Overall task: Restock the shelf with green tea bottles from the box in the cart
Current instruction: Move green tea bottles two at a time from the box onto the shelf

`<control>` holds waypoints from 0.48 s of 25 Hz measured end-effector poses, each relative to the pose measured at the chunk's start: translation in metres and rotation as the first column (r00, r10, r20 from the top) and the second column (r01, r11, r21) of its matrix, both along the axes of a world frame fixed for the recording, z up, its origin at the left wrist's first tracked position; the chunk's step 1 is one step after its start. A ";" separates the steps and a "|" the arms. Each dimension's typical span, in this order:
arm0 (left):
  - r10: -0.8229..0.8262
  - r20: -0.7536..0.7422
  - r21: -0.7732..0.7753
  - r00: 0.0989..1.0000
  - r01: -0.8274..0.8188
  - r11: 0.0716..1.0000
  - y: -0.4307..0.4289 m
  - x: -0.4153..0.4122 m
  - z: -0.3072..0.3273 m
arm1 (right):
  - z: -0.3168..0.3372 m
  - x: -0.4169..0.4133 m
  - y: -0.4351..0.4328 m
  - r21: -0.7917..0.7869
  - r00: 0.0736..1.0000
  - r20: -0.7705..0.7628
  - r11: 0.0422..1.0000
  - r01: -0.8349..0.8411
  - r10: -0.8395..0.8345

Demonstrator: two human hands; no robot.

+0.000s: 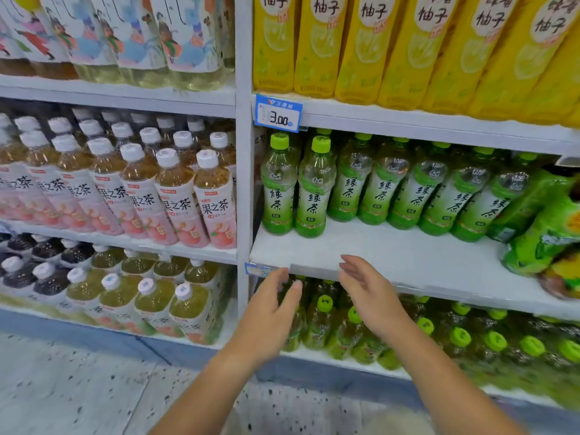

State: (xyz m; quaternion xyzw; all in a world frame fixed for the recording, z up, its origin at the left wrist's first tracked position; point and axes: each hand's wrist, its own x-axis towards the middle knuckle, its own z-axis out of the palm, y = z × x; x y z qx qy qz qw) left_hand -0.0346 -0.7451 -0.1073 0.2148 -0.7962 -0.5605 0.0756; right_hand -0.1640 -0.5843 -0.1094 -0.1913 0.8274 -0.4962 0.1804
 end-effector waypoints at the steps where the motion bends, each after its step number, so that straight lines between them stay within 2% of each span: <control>1: -0.001 0.050 0.034 0.999 -0.001 0.999 0.007 0.008 0.010 | 0.007 0.006 0.007 0.015 0.998 0.055 1.000 0.017 -0.018; 6: -0.019 0.240 0.076 0.971 0.000 0.997 0.033 0.037 0.076 | 0.056 0.047 0.045 0.110 0.952 0.291 0.992 0.066 -0.096; 12: -0.153 0.441 0.076 0.884 0.133 0.988 0.067 0.063 0.165 | 0.138 0.100 0.097 0.184 0.889 0.412 0.974 0.135 -0.201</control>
